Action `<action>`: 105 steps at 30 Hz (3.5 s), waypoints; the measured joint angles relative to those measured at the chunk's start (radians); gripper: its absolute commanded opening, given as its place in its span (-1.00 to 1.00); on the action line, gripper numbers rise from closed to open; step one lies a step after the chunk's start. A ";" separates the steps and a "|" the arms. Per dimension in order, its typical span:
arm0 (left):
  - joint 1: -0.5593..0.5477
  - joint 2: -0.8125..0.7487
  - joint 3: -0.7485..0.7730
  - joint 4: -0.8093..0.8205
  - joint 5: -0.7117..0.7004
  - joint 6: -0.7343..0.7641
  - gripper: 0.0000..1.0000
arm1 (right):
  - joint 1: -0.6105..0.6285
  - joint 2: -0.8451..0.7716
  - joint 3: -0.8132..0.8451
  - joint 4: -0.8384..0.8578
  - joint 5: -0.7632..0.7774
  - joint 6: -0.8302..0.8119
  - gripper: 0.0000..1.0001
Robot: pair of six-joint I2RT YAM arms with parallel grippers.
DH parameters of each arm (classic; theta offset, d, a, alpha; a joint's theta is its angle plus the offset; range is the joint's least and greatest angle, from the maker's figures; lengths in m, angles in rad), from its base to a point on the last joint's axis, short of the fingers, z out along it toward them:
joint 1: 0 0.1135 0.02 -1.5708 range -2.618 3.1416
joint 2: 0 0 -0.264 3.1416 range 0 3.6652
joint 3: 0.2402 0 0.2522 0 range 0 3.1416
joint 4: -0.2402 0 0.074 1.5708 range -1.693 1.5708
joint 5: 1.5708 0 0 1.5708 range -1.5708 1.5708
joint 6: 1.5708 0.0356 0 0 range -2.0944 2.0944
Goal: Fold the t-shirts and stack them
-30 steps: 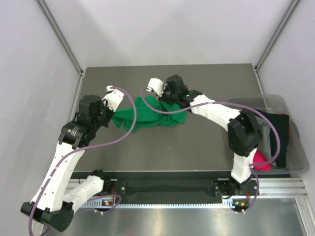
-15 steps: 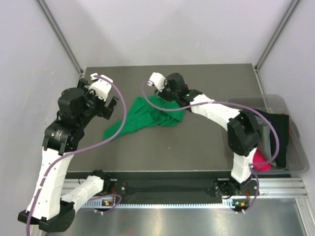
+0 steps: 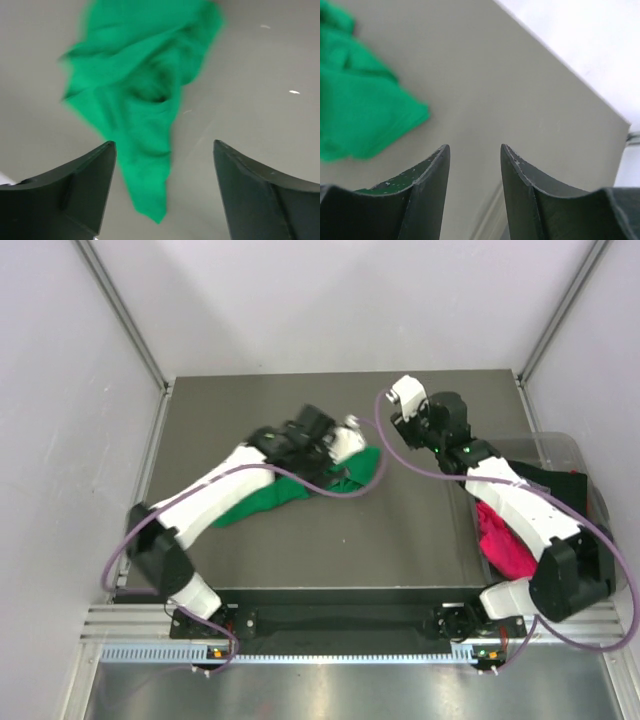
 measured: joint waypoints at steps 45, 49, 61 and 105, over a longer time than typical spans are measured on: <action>-0.248 0.773 0.400 0.183 -0.309 0.106 0.24 | -0.425 -0.304 -0.287 -0.049 -0.165 0.148 -0.15; -0.248 0.773 0.400 0.151 -0.317 0.106 0.20 | -0.428 -0.304 -0.287 -0.048 -0.171 0.150 -0.15; -0.252 0.784 0.415 0.119 -0.324 0.105 0.07 | -0.429 -0.290 -0.287 -0.048 -0.183 0.167 -0.15; -0.299 0.312 0.906 0.563 -0.774 0.835 -1.00 | -0.431 -0.398 -0.113 -0.148 -0.270 0.158 -0.14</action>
